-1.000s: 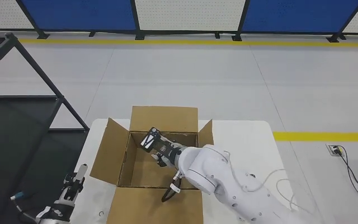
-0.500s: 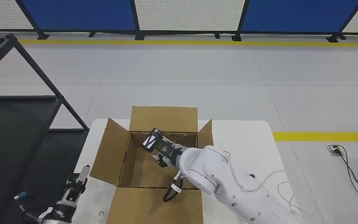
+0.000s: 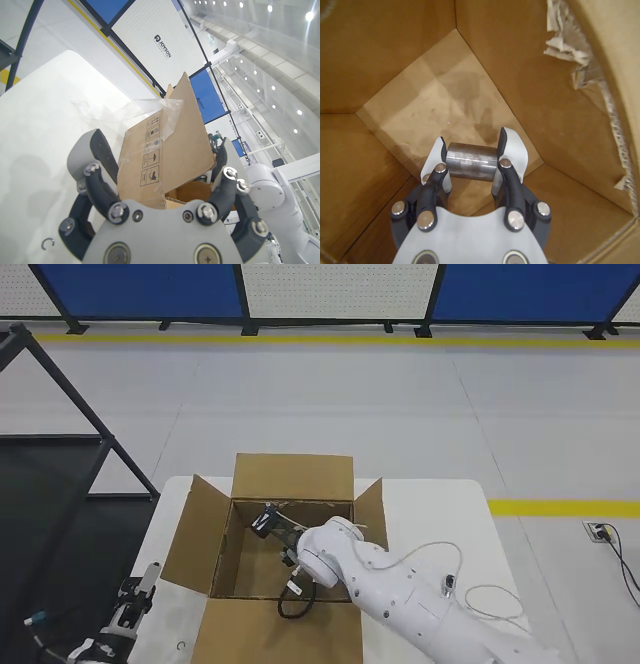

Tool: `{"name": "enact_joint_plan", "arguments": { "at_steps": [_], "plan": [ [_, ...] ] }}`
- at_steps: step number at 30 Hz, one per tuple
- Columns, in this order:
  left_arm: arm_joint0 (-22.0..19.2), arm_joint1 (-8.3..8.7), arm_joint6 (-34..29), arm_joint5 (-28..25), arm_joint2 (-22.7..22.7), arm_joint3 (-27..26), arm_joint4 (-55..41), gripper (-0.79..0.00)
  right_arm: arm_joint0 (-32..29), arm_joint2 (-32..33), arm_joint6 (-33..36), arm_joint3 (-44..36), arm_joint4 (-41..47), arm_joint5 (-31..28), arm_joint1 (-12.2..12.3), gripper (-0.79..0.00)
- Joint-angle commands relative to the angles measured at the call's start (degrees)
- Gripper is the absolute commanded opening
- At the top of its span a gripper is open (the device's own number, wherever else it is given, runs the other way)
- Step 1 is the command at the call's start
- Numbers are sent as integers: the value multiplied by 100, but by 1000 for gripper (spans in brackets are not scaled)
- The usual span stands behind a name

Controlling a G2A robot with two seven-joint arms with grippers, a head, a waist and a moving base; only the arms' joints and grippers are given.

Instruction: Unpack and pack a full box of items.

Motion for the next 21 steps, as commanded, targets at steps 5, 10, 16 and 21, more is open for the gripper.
{"name": "enact_joint_plan", "arguments": {
  "at_steps": [5,10,16,21],
  "plan": [
    [41,-2,29,-13,-26,-21,-7,0,126,-126,-138,1066,196,-16,-455,-785],
    [55,-2,31,-16,-38,-27,0,0,209,-143,-218,1600,283,-178,-717,-554],
    [56,-2,16,-14,-12,-47,13,0,273,-142,-293,1970,268,-287,-945,-493],
    [66,-3,21,-34,-4,-55,27,0,323,-82,-385,2119,242,-318,-1060,-474]
  ]
}}
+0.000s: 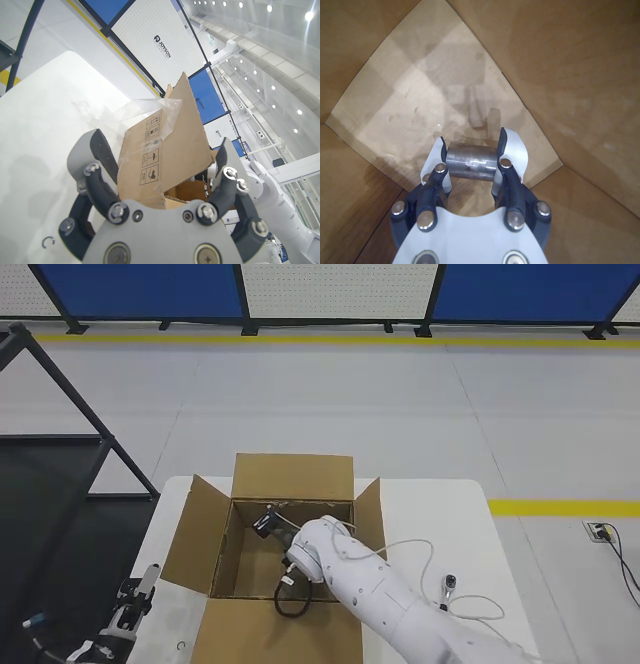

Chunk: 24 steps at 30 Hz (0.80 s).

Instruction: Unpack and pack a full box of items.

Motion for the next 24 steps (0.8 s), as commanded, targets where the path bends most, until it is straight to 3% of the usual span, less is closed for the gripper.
{"name": "enact_joint_plan", "arguments": {
  "at_steps": [1,6,7,12,14,15,16,24],
  "plan": [
    [6,-1,3,-9,6,-2,7,0,8,27,-16,43,-14,-20,-31,-449],
    [27,-3,11,-17,28,-36,33,0,4,89,-47,123,-88,-22,-81,-388],
    [32,-4,16,-15,32,-43,36,0,0,105,-64,135,-100,-16,-87,-317],
    [56,-5,19,-14,44,-67,71,0,-18,198,-127,176,-159,-12,-97,-329],
    [65,-5,27,-16,42,-70,84,0,-17,263,-192,157,-158,-26,-85,-496],
    [67,-6,38,-20,42,-73,85,0,-14,303,-236,142,-158,-35,-71,-717],
    [70,-7,50,-22,44,-72,84,0,-20,330,-244,126,-177,-47,-55,-785],
    [94,-12,64,-20,103,-111,139,0,-193,646,-425,-415,-381,42,181,-785]
  ]
}}
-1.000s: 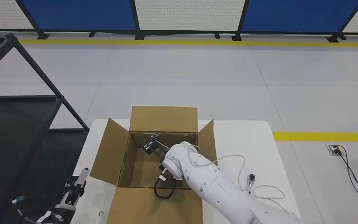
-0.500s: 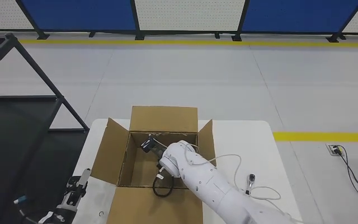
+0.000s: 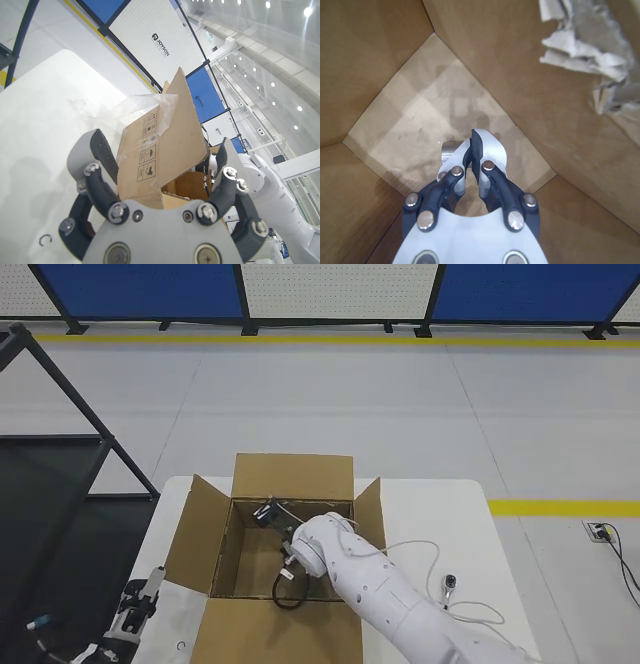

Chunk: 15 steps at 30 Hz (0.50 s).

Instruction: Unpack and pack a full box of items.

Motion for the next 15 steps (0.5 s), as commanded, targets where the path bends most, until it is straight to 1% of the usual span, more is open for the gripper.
{"name": "enact_joint_plan", "arguments": {
  "at_steps": [1,3,5,7,9,11,13,15],
  "plan": [
    [2,-1,0,5,21,-12,23,0,-68,108,0,-299,-92,45,97,-785],
    [2,-2,1,11,35,-20,38,0,-183,235,15,-764,-249,134,227,-785],
    [-2,-3,0,17,49,-26,51,0,-389,439,60,-1442,-462,258,415,-785],
    [-11,-3,-10,15,78,-26,79,0,-730,711,267,-2408,-787,396,658,-785],
    [-26,-3,-40,0,122,-28,109,0,-1227,1063,657,-3630,-1288,494,946,-785],
    [-45,-2,-72,-5,171,-38,143,0,-1885,1487,1092,-5029,-1863,479,1232,-785],
    [-68,-1,-103,-3,217,-46,176,0,-2596,1911,1469,-6339,-2407,302,1472,-785],
    [-90,-1,-126,-13,266,-54,216,0,-3214,2271,1715,-7417,-2897,100,1644,-785]
  ]
}}
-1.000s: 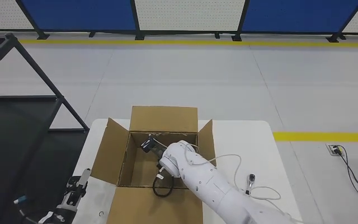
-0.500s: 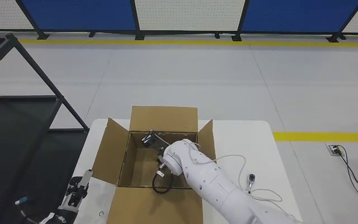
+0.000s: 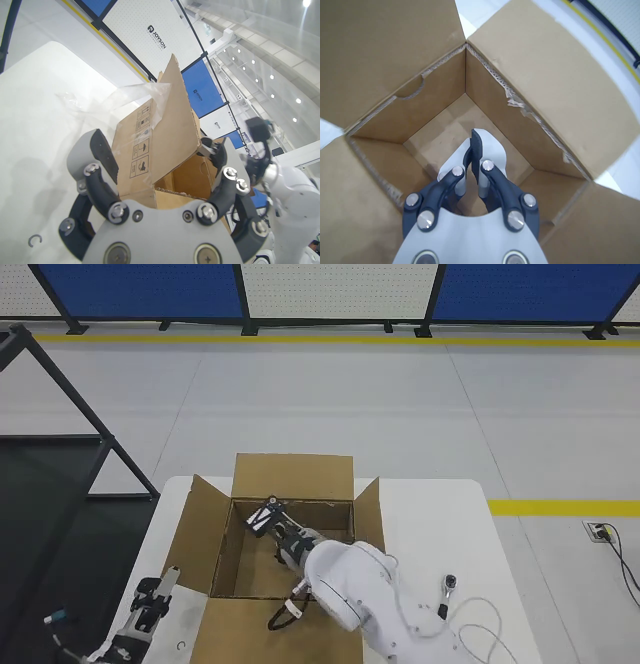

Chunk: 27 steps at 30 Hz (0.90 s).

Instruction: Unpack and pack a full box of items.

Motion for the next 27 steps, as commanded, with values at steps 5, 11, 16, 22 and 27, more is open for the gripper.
{"name": "enact_joint_plan", "arguments": {
  "at_steps": [5,11,16,22,27],
  "plan": [
    [-51,2,-80,-7,138,-9,99,0,-1638,931,249,-2887,-1373,-136,323,-785],
    [-117,3,-145,1,290,-13,189,0,-2559,1689,-116,-3739,-1810,-11,435,-785],
    [-184,6,-170,32,371,-31,262,0,-2996,2345,-128,-3739,-1676,173,471,-557],
    [-238,8,-182,75,444,-11,315,0,-3867,3270,-541,-3739,-1017,472,509,-62],
    [-276,12,-205,111,498,-32,389,0,-4565,3878,-899,-3739,-500,631,530,0]
  ]
}}
